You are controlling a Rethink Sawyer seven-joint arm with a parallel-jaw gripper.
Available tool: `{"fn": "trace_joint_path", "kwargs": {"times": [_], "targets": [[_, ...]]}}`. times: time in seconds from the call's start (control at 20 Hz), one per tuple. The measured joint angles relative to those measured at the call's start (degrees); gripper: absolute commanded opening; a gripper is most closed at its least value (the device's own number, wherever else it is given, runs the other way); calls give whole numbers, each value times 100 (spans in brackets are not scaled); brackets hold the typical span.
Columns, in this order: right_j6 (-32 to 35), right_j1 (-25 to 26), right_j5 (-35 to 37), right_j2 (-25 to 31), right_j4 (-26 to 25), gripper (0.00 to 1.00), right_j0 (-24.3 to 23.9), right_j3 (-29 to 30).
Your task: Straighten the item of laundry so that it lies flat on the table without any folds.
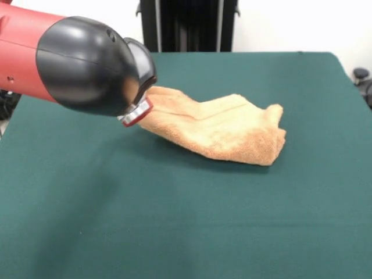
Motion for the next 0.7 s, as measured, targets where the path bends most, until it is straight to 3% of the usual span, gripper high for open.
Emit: {"fn": "trace_joint_path", "kwargs": {"times": [0.45,0.7], "targets": [[0,6,630,0,399,0,-1,-30],[-8,243,765,2,298,0,-2,-478]]}}
